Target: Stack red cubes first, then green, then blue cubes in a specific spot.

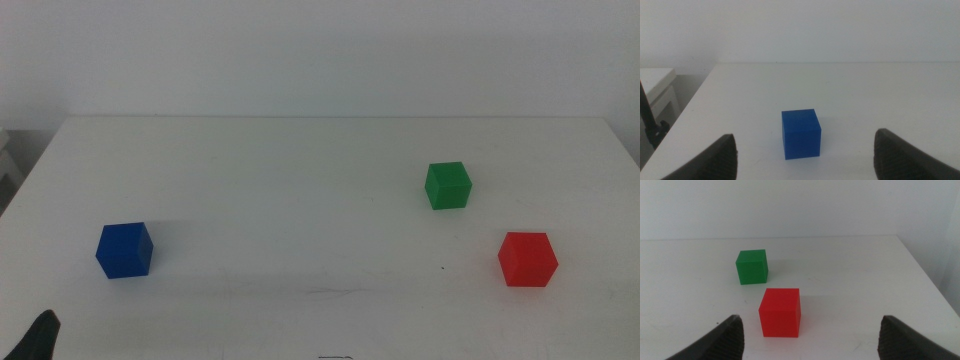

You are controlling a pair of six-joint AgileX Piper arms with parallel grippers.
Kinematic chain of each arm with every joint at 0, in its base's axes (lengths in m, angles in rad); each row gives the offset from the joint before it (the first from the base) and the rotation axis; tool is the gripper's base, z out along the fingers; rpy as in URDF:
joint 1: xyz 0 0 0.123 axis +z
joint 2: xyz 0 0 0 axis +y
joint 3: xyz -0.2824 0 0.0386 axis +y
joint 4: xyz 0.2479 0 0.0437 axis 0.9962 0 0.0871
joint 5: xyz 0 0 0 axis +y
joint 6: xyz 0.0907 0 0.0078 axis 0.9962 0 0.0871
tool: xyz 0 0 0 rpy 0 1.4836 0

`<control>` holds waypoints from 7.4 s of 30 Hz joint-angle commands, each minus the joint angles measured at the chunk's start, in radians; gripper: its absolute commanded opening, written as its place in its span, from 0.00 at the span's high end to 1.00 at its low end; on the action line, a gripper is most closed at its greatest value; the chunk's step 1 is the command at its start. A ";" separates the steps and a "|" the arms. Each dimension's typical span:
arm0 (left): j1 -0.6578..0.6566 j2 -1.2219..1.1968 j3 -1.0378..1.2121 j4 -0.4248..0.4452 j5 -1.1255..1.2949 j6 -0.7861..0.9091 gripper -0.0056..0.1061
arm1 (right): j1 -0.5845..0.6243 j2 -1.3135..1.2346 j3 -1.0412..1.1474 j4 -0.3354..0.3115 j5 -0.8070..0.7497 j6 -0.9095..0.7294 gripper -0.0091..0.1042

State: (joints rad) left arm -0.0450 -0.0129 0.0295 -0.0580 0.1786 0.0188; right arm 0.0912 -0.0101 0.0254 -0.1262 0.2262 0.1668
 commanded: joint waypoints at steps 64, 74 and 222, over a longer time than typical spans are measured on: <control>0.000 -0.021 -0.003 -0.008 -0.083 -0.006 0.11 | 0.114 1.773 -1.464 0.066 0.914 -0.023 0.14; 0.000 -0.021 -0.003 -0.008 -0.083 -0.006 0.11 | 0.114 1.775 -1.333 0.086 0.726 -0.017 0.14; 0.000 -0.021 -0.003 -0.008 -0.083 -0.006 0.11 | 0.213 2.135 -1.993 -0.006 0.810 0.050 0.09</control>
State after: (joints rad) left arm -0.0450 -0.0129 0.0295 -0.0580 0.1786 0.0188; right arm 0.3115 2.1818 -1.9415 -0.1185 1.0746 0.2304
